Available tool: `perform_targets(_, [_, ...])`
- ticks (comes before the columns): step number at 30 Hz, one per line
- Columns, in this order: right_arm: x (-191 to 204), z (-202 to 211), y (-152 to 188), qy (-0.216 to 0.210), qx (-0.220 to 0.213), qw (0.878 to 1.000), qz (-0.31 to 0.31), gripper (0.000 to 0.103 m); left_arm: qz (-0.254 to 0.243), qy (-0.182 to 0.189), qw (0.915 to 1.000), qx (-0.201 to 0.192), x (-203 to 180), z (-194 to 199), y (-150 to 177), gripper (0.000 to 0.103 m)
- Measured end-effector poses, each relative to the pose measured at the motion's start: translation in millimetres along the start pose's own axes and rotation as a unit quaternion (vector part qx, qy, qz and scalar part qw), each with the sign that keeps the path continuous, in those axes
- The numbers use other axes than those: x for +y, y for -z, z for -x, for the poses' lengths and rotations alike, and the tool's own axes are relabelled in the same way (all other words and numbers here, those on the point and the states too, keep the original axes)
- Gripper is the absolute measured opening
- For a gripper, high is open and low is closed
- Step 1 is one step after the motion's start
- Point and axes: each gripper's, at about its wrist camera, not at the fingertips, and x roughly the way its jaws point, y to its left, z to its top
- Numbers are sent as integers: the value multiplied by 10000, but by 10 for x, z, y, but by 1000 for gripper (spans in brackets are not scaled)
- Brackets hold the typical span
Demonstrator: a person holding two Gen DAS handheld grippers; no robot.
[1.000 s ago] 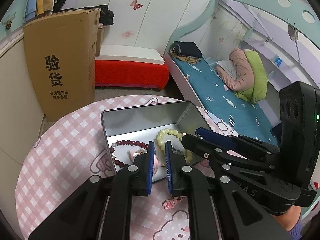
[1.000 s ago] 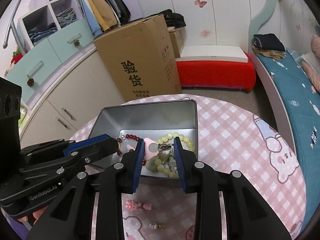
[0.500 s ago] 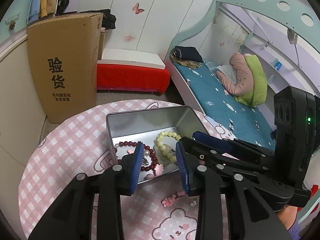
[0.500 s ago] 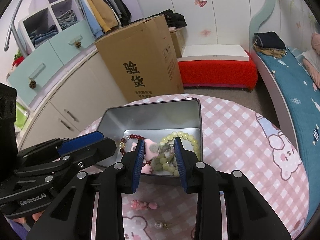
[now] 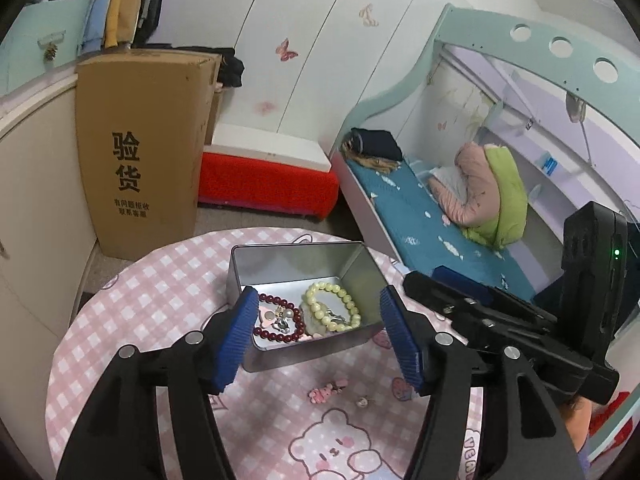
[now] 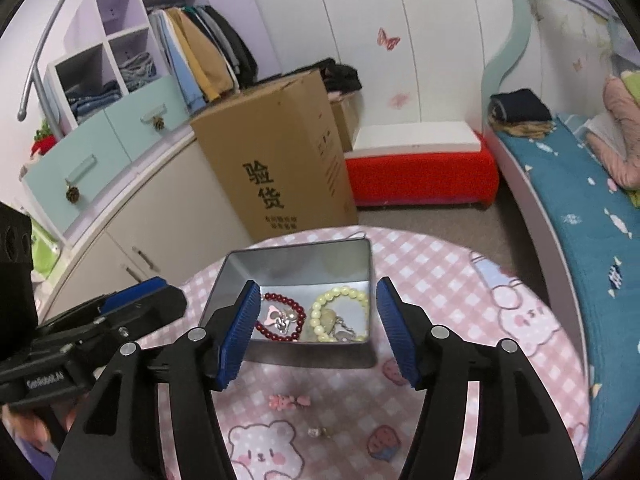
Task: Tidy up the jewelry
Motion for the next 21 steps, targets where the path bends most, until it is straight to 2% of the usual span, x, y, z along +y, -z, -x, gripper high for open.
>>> perform_targets(8, [-230, 451, 168, 254, -225, 9994, -85, 65, -281, -287, 9991, -130, -173, 155, 214, 61])
perform_targets(14, [-448, 485, 466, 391, -9, 9989, -244, 65, -351, -389, 9983, 255, -190, -46, 503, 61])
perform_targets(21, [-535, 231, 843, 423, 421, 9976, -338, 65, -449, -441, 9954, 719, -215, -379, 765, 61])
